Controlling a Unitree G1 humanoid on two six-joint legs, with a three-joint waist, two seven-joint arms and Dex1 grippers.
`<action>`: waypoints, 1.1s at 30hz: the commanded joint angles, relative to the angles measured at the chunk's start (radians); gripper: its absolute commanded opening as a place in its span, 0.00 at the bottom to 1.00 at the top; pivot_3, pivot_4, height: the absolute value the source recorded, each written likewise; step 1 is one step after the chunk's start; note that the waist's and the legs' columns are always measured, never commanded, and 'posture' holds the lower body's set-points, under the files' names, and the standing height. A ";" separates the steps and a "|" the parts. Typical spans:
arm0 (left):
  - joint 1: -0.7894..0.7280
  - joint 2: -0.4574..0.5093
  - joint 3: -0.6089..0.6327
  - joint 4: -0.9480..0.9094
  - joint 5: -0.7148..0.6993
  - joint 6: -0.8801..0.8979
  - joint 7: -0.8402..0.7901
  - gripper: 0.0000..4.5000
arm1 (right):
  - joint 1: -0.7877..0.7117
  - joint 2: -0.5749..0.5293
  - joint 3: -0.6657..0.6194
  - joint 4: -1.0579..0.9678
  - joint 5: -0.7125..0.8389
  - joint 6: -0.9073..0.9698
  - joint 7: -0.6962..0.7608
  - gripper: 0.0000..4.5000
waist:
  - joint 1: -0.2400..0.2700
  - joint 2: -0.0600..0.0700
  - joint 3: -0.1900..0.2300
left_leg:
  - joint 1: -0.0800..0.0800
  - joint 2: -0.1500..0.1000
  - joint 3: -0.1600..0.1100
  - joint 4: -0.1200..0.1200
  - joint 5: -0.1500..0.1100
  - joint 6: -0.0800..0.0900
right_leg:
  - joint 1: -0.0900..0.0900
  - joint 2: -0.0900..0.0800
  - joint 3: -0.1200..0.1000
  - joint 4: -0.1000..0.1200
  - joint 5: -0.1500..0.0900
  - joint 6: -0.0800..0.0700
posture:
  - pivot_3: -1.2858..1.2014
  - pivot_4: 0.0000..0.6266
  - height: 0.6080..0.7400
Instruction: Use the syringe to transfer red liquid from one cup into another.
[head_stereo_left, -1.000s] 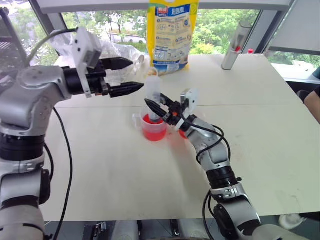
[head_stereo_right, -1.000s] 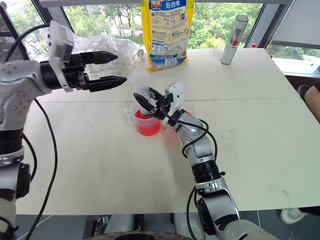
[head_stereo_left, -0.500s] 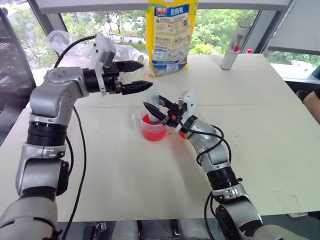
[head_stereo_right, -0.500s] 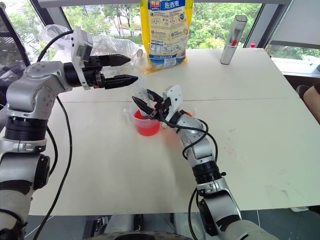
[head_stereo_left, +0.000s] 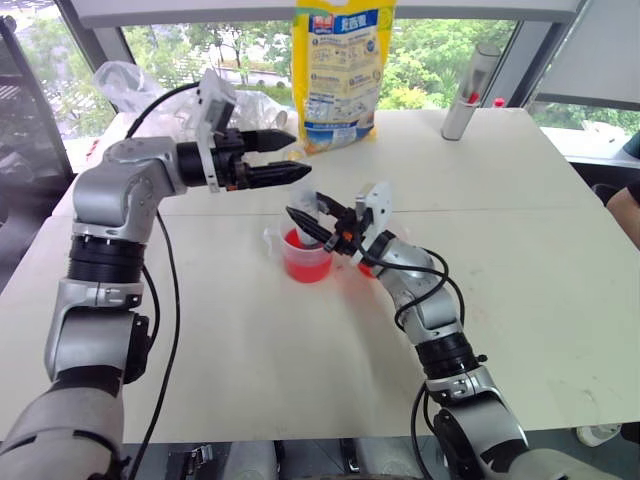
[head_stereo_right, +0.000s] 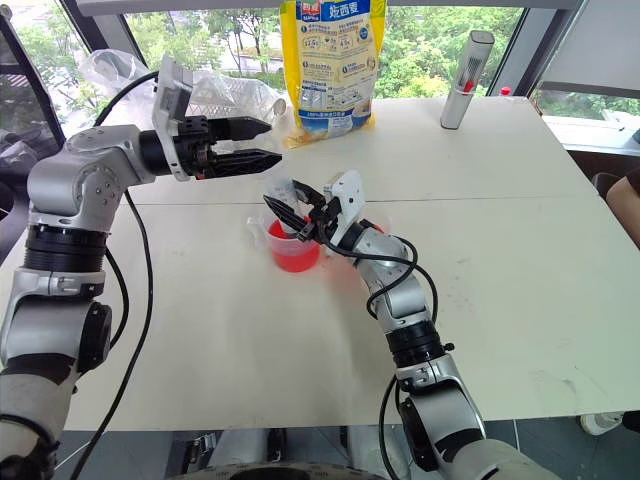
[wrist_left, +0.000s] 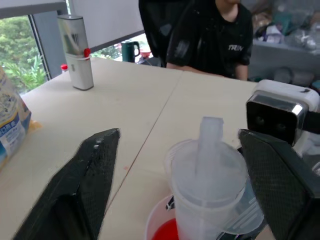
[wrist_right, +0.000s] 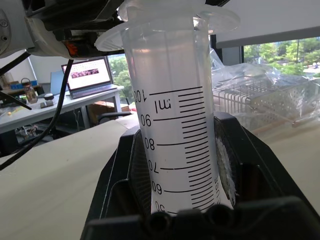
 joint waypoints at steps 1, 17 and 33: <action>-0.029 0.011 0.037 -0.017 -0.011 0.009 -0.001 0.46 | -0.007 -0.003 0.012 0.007 -0.007 0.000 0.007 0.31 | 0.000 0.000 0.000 | 0.000 0.000 0.000 0.000 0.000 0.000 | 0.000 0.000 0.000 0.000 0.000 0.000 | 0.52 0.24 1.00; -0.072 0.002 0.070 0.004 -0.027 0.011 0.025 0.01 | -0.019 -0.040 0.043 -0.011 -0.015 0.078 0.042 0.31 | 0.001 0.000 0.000 | 0.000 0.000 0.000 0.000 0.000 0.000 | 0.000 0.000 0.000 0.000 0.000 0.000 | 0.52 0.24 1.00; -0.161 0.029 0.103 0.072 -0.011 -0.040 0.028 0.01 | -0.006 -0.063 0.078 -0.031 -0.016 0.128 0.069 0.31 | 0.001 0.000 0.000 | 0.000 0.000 0.000 0.000 0.000 0.000 | 0.000 0.000 0.000 0.000 0.000 0.000 | 0.52 0.24 1.00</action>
